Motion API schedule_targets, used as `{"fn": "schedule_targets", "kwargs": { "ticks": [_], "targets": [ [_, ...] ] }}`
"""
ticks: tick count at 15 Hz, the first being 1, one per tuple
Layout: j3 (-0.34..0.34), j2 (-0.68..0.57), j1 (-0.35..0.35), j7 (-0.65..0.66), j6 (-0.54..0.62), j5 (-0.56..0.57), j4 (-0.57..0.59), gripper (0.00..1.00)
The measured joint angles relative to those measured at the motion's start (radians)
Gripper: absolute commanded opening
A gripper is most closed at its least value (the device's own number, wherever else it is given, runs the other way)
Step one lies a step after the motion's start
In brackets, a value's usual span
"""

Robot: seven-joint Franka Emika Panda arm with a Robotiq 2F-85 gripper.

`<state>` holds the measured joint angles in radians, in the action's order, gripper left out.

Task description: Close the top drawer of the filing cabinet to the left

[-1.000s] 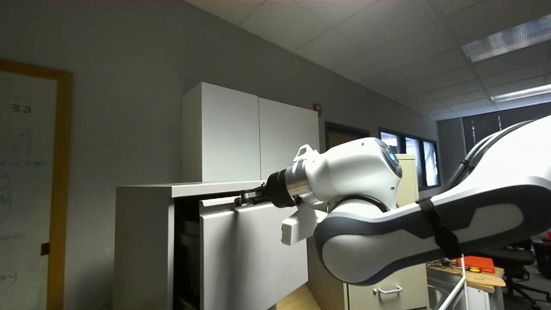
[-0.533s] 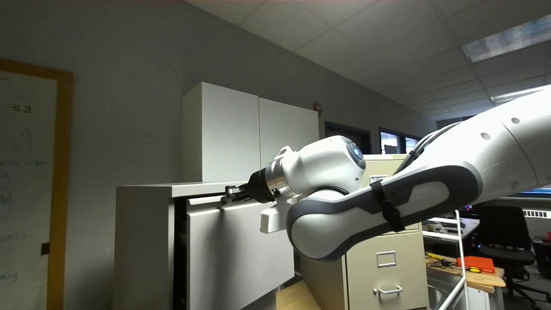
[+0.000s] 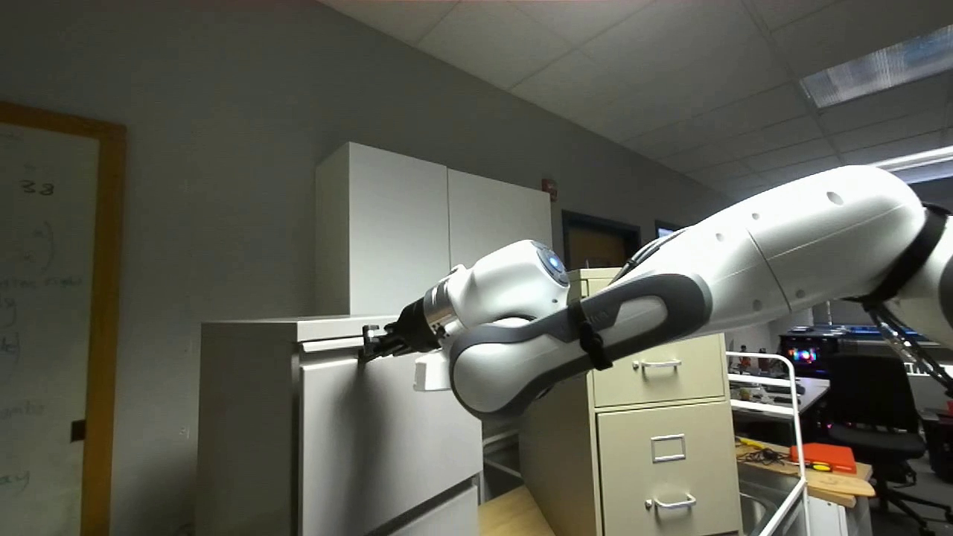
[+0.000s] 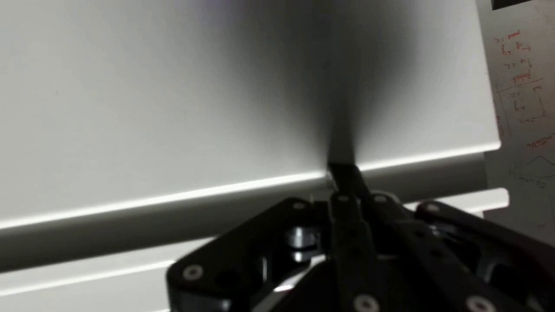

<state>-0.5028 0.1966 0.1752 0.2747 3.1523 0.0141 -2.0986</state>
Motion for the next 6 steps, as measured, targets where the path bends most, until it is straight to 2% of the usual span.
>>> {"fn": "schedule_targets", "kwargs": {
  "ticks": [3, 6],
  "targets": [
    [0.0, -0.083, -0.001, -0.008, -0.036, 0.01, 0.085, 0.0],
    [0.0, -0.087, -0.002, -0.008, -0.109, 0.01, 0.12, 0.0]
  ]
}}
